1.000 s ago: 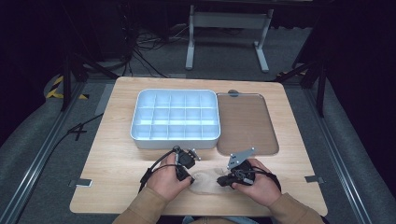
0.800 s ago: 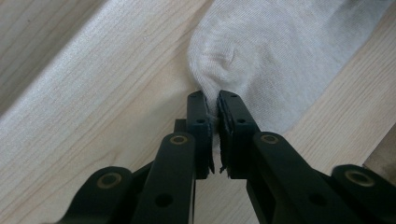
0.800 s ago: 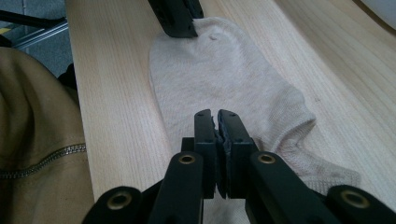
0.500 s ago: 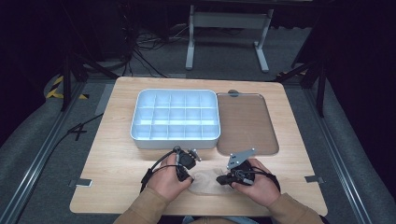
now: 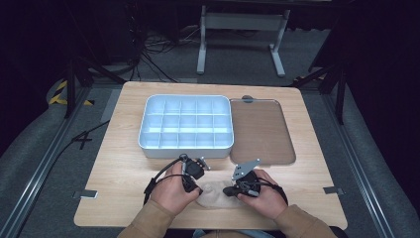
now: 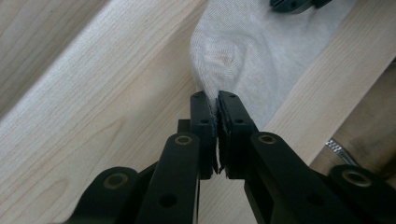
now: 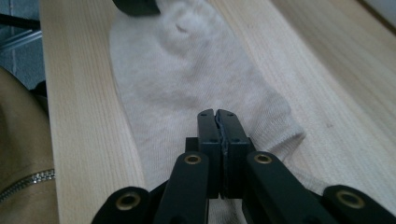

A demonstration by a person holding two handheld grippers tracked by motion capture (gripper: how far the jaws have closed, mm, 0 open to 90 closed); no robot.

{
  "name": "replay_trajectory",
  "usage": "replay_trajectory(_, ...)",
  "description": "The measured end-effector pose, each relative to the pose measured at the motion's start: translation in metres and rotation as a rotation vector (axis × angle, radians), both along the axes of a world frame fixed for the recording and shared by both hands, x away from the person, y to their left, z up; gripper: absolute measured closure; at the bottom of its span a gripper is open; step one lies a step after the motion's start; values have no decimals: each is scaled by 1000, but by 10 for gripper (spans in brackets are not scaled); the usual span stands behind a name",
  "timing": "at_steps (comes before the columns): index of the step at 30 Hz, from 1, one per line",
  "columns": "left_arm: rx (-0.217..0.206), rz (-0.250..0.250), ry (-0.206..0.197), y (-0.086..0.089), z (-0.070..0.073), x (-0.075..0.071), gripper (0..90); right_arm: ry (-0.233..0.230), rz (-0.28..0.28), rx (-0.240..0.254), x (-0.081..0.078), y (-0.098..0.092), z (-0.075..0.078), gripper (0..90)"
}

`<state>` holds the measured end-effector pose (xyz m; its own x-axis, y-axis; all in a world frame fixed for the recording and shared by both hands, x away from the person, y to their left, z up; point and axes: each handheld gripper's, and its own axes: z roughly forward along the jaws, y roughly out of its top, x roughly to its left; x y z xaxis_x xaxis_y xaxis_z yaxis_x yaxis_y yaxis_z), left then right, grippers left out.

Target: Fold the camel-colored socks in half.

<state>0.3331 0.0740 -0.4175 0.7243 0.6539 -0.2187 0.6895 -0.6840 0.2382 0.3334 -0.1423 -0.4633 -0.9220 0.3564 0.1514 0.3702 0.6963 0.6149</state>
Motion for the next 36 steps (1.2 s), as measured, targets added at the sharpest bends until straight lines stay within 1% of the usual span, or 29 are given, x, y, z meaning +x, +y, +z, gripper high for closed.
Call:
replay_trajectory(2,-8,-5,-1,1,1,0,858,-7,-10,-6,-1,2,-1,900)
replay_trajectory(4,-3,-1,1,2,3,-1,858,-23,-5,-16,-2,4,0,900)
replay_trajectory(5,-13,0,-4,2,4,-2,858,-24,0,-15,-3,4,0,900)
replay_trajectory(6,-9,0,1,2,5,-2,858,-30,-1,-12,-3,5,1,900)
replay_trajectory(7,-4,-3,-2,3,6,-2,858,-36,2,-6,-3,5,1,900)
replay_trajectory(8,-8,4,3,4,7,-3,858,-44,-1,0,-3,4,3,900)
replay_trajectory(9,-6,-6,3,5,9,-2,858,-43,-4,13,-4,2,6,899)
replay_trajectory(10,-12,0,5,6,10,-3,858,-49,-15,22,-4,-1,9,899)
replay_trajectory(11,-10,-5,3,8,12,-2,858,-50,-19,26,-3,-4,12,899)
replay_trajectory(12,-15,6,4,9,13,-3,858,-45,-29,31,-3,-9,15,899)
replay_trajectory(14,-19,9,3,12,16,-3,858,-39,-48,34,-2,-17,18,899)
replay_trajectory(15,-22,10,-2,13,19,-3,858,-36,-58,33,-1,-22,19,899)
replay_trajectory(17,-20,14,6,16,22,-2,857,-19,-77,27,2,-30,19,898)
replay_trajectory(18,-11,26,19,17,23,-2,857,-11,-88,26,3,-35,19,898)
replay_trajectory(19,-1,27,22,18,23,-2,857,-7,-96,26,4,-37,19,898)
replay_trajectory(20,-1,27,22,18,23,-2,858,-7,-96,26,4,-37,19,898)
replay_trajectory(21,18,40,29,19,24,-1,858,-4,-100,23,4,-39,19,898)
replay_trajectory(24,25,42,32,23,25,1,857,1,-96,18,2,-39,17,897)
replay_trajectory(25,24,51,34,23,25,1,857,-4,-94,14,2,-38,16,897)
replay_trajectory(26,29,54,39,24,25,1,857,4,-93,11,1,-38,15,897)
replay_trajectory(31,30,52,38,25,25,2,857,9,-95,-6,3,-36,9,897)
replay_trajectory(36,22,51,37,25,25,2,857,16,-91,-26,3,-36,5,897)
